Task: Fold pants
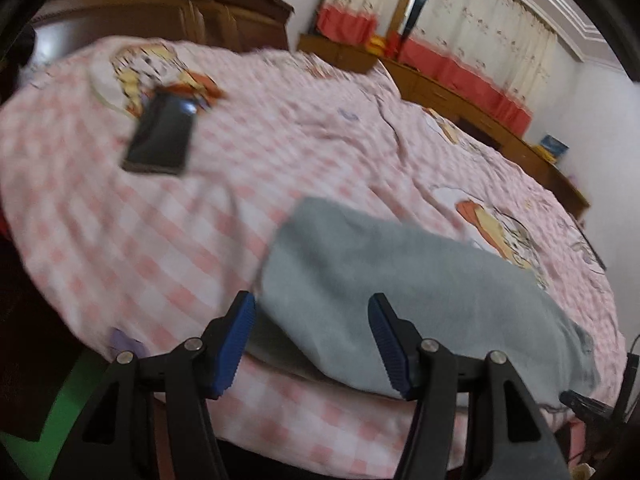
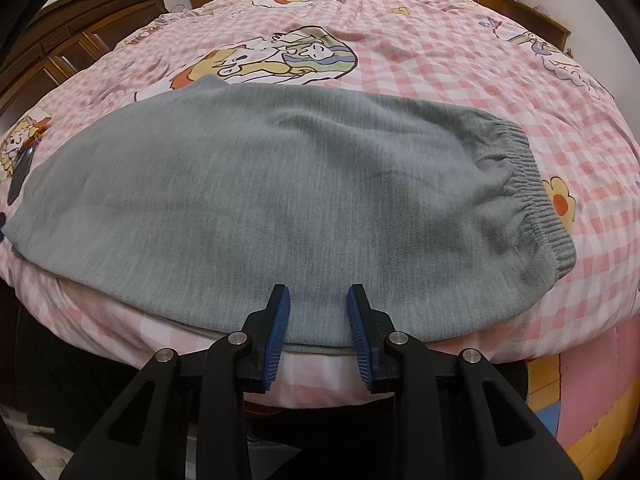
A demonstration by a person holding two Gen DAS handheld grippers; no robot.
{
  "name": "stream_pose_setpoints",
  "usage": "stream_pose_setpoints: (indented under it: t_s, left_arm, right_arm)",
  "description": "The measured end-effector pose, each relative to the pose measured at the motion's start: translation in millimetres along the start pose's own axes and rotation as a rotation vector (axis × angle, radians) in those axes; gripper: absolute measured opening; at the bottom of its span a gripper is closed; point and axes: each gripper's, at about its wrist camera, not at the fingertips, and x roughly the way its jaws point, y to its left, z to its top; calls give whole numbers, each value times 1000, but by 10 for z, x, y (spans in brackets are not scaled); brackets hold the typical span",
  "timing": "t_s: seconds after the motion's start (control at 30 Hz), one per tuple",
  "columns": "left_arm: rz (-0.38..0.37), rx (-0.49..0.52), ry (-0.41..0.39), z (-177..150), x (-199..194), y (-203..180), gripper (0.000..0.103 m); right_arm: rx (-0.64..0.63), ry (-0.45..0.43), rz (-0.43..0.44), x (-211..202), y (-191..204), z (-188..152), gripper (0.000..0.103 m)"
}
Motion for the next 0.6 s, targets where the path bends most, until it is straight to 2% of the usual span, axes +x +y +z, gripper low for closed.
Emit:
stream_pose_setpoints:
  t_s: [0.1, 0.27, 0.4, 0.47, 0.53, 0.6]
  left_arm:
    - [15, -5, 22, 17, 6, 71, 62]
    - [49, -56, 126, -96, 249, 135, 62]
    - [23, -125, 182, -211, 427, 164, 62]
    - [2, -168, 182, -249, 469, 154, 61]
    - [13, -159, 164, -257, 484, 105, 61]
    - [49, -131, 152, -271, 516, 52, 49]
  right_arm:
    - [1, -1, 2, 4, -2, -4, 31]
    - [0, -1, 5, -10, -10, 1, 31]
    - [11, -17, -4, -82, -51, 33, 31]
    - [20, -26, -4, -107, -76, 51, 31]
    - [26, -28, -3, -106, -89, 57, 31]
    - [30, -20, 0, -85, -94, 59, 31]
